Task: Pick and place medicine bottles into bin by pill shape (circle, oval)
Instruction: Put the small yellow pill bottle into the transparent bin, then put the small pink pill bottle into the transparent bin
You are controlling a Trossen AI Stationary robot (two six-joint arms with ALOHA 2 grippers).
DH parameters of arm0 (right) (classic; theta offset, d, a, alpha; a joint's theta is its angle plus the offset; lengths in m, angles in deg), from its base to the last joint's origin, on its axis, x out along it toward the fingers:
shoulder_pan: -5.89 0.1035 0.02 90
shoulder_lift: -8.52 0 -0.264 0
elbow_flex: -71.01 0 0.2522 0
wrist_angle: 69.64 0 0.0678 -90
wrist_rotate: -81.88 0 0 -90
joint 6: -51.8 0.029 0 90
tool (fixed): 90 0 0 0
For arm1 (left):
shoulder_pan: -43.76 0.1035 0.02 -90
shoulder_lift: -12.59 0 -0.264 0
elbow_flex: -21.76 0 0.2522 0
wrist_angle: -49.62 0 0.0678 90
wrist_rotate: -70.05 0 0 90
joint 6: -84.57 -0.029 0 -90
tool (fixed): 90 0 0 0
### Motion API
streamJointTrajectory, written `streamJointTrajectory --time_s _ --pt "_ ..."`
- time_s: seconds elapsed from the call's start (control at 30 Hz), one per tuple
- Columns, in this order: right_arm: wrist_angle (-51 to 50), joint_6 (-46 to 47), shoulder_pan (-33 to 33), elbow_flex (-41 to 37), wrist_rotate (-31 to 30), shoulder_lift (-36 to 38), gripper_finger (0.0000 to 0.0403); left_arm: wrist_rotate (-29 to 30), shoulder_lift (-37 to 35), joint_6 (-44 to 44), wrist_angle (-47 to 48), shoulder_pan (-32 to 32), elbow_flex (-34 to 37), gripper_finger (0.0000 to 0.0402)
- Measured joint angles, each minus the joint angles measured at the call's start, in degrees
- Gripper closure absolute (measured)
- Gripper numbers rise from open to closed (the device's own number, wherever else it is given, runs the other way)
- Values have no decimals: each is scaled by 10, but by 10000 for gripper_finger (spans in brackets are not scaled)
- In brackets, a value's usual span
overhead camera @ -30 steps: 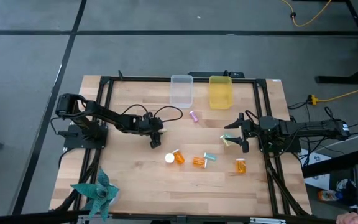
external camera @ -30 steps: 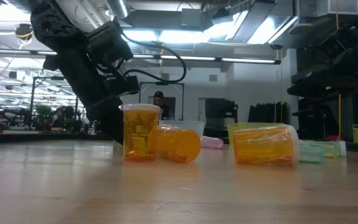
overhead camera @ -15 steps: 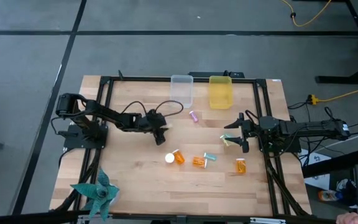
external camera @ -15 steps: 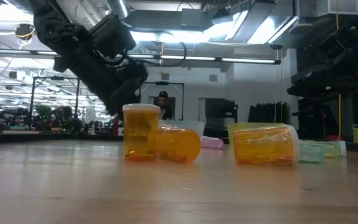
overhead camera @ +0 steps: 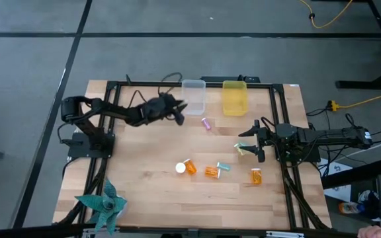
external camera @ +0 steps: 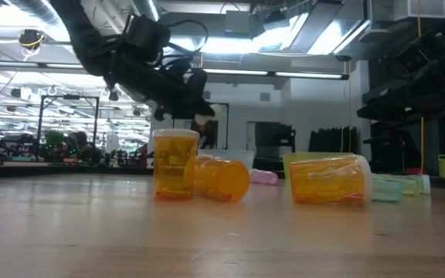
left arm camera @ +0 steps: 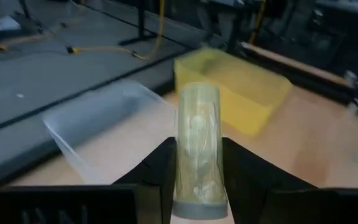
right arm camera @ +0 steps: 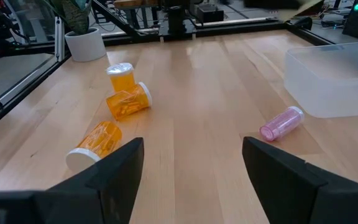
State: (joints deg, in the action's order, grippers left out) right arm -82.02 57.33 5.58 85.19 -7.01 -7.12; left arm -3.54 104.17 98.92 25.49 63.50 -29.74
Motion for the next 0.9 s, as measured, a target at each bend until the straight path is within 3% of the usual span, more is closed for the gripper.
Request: streamJointTrajectory --time_s 0.37,0.9 --pt "0 0 0 0 0 0 127 -27 63 -58 33 33 -81 285" --pt "0 0 0 0 0 0 127 -26 67 -59 40 31 -81 242"
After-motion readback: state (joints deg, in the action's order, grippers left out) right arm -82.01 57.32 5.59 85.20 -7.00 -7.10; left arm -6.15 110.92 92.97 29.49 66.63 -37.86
